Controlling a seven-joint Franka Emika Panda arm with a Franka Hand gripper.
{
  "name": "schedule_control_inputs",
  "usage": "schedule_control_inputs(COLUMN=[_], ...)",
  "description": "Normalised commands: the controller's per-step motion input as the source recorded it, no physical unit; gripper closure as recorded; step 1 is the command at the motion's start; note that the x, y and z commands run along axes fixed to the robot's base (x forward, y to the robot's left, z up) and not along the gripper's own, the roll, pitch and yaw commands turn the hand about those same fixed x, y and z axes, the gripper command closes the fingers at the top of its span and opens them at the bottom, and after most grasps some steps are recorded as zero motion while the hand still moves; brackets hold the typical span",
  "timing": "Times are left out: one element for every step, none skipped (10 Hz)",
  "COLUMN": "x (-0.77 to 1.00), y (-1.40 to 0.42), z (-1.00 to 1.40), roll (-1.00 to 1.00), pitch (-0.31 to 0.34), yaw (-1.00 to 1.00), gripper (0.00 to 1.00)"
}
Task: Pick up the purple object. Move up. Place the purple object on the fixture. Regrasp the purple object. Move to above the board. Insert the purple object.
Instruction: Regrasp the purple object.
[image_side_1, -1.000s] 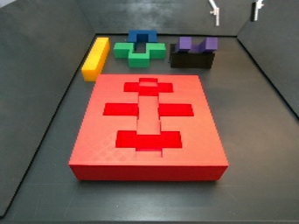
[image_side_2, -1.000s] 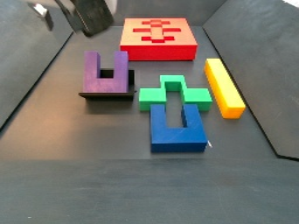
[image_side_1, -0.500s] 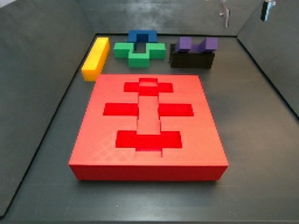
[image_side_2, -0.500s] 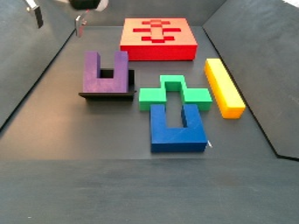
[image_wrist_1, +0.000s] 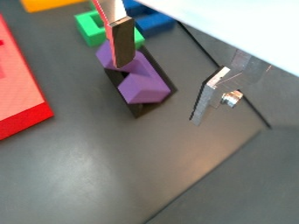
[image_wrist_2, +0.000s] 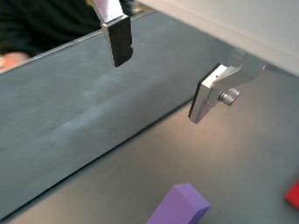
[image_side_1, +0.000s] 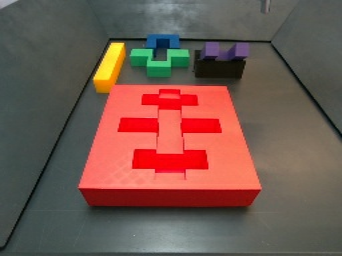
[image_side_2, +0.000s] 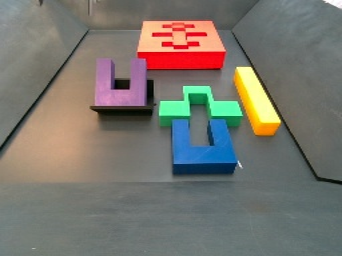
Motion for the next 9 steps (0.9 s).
schedule_control_inputs(x=[0.65, 0.4, 0.37, 0.36, 0.25, 0.26, 0.32, 0.27, 0.21], y=[-0.09, -0.05, -0.05, -0.02, 0.0, 0.0, -0.05, -0.03, 0.0], z=[-0.14, 0.01, 0.03, 0.0, 0.0, 0.0, -0.09, -0.11, -0.08], roll=[0.62, 0.44, 0.4, 0.49, 0.54, 0.59, 0.67, 0.73, 0.75], pitch=[0.874, 1.0, 1.0, 1.0, 1.0, 0.949, 0.783, 0.689, 0.651], yaw=[0.0, 0.0, 0.0, -0.03, -0.15, -0.15, -0.2, -0.26, -0.3], gripper=[0.0, 0.0, 0.0, 0.0, 0.0, 0.0, 0.0, 0.0, 0.0])
